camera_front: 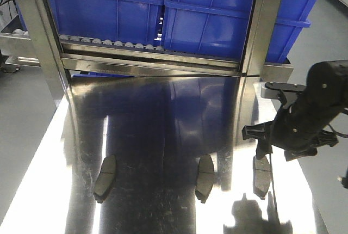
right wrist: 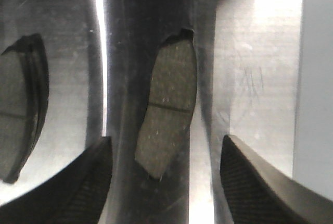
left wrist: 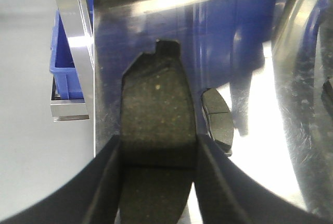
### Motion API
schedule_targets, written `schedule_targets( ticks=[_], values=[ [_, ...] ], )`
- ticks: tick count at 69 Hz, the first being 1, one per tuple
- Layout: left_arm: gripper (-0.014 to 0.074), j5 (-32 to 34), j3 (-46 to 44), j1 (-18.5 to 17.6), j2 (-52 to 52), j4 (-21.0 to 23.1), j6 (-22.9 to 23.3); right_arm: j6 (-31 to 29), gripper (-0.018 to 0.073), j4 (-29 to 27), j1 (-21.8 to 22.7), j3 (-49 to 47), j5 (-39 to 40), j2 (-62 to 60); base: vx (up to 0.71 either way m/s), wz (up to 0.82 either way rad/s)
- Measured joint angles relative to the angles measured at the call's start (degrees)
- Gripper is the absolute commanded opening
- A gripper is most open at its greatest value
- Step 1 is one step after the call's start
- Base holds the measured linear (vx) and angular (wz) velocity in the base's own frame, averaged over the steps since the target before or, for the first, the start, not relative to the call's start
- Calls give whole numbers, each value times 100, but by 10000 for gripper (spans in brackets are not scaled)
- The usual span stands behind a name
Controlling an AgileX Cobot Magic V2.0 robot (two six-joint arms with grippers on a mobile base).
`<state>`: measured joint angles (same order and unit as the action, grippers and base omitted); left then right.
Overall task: Move and align brake pads A on conveyor
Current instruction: 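Close the right gripper on the end of that brake pad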
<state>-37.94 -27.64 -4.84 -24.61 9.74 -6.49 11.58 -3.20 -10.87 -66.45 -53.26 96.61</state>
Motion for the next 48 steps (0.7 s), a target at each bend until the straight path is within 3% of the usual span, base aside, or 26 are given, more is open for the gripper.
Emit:
schedule_targets(
  ticks=[48],
  values=[
    [-6, 0, 0, 0, 0, 0, 0, 167, 428, 6, 0, -332, 97, 1260, 0, 0]
  ],
)
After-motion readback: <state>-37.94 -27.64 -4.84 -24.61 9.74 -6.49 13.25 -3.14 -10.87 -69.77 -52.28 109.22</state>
